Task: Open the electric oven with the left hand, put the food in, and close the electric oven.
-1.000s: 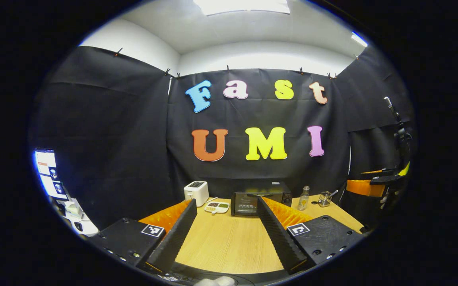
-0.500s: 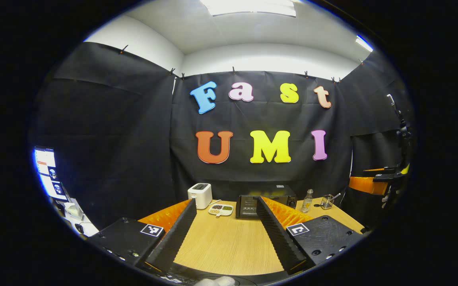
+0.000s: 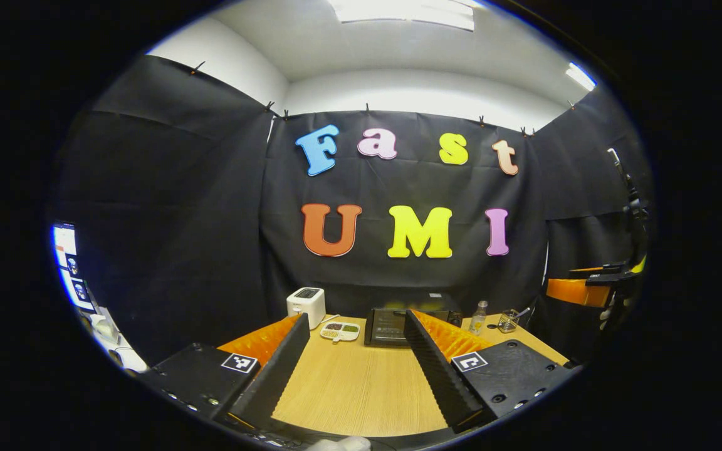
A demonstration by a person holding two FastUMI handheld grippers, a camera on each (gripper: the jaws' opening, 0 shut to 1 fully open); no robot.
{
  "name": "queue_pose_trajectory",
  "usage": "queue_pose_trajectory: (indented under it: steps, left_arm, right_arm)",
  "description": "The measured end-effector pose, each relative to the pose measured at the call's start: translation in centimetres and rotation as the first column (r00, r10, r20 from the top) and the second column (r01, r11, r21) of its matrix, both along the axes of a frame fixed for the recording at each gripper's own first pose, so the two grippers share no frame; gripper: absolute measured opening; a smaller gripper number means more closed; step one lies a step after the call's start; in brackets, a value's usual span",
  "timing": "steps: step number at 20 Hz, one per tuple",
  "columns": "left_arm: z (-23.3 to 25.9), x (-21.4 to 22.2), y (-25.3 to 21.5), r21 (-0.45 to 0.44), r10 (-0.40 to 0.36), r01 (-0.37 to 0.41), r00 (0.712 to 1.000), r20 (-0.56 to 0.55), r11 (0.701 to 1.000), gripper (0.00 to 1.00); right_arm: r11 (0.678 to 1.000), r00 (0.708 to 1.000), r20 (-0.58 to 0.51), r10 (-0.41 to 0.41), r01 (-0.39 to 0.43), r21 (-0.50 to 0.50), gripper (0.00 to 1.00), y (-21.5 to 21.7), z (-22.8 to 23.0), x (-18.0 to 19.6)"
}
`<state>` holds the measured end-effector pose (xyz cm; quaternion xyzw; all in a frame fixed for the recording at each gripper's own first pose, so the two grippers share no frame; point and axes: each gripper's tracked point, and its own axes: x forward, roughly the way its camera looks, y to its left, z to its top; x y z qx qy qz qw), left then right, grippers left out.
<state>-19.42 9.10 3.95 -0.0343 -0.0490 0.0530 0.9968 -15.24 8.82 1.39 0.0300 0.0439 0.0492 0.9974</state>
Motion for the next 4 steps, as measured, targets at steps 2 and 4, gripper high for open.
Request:
queue_pose_trajectory:
  steps: [2,4]
  left_arm:
    - [0.36,0.11,0.39,-0.004,-0.001,0.001,1.0,0.008,1.0,0.97]
    - [1.04,0.21,0.71,-0.012,-0.001,0.001,1.0,0.027,1.0,0.96]
  right_arm:
    - [1.0,1.0,-0.011,-0.006,0.006,-0.001,0.99,0.29,0.08,0.03]
    - [1.0,1.0,-0.023,-0.011,0.011,0.001,0.99,0.56,0.18,0.01]
